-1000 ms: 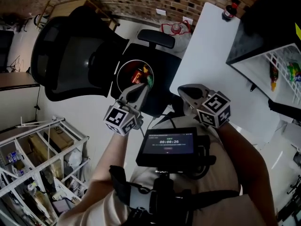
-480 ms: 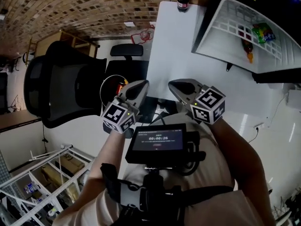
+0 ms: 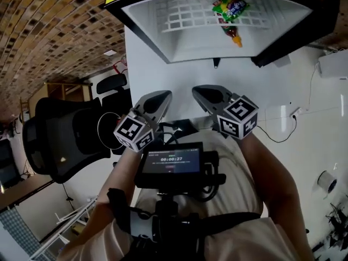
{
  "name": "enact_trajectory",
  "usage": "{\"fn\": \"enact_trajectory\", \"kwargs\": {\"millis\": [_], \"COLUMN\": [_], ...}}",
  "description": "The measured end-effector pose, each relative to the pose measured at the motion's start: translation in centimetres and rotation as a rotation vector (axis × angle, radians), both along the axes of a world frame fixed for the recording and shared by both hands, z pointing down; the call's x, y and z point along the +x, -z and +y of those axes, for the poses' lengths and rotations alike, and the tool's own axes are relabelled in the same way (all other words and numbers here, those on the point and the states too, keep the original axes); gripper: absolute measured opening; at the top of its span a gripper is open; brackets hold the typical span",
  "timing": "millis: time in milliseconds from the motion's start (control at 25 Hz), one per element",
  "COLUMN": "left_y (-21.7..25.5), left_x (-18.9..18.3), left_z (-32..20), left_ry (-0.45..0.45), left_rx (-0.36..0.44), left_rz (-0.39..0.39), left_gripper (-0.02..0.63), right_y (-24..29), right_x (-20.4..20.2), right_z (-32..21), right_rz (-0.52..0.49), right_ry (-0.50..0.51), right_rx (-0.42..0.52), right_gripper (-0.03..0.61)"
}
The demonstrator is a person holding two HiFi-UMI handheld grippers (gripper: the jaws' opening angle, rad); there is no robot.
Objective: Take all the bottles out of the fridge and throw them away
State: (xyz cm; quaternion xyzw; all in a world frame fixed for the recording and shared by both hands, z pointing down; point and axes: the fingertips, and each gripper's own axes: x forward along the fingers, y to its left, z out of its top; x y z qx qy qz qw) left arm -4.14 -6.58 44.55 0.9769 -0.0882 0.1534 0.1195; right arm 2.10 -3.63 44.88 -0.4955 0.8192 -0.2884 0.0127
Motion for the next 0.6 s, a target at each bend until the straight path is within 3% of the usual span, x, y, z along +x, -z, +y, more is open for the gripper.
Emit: {"fn": "enact_trajectory", "kwargs": {"millis": [160, 320, 600], "left_y": [0.5, 0.3, 1.6], "left_x": [6.0, 10.3, 16.0], "left_z": [2.3, 2.9, 5.2], "left_ry": [-0.089, -0.163, -0.198], "left_rx": [-0.041, -0.02, -0.054], "left_rz": [-0.003, 0.013, 0.017], "left_gripper": [0.017, 0.017, 0.017], "right_y": [0.0, 0.5, 2.3], "right_x": [5.0, 9.3, 15.3], "right_z": [1.9, 3.0, 4.9], "right_rz": [0.001, 0.0, 0.003], "right_ry": [-0.088, -0.166, -0.224], "right_rx": [0.001, 0.024, 0.082], "right_gripper": [0.002, 0.002, 0.002]}}
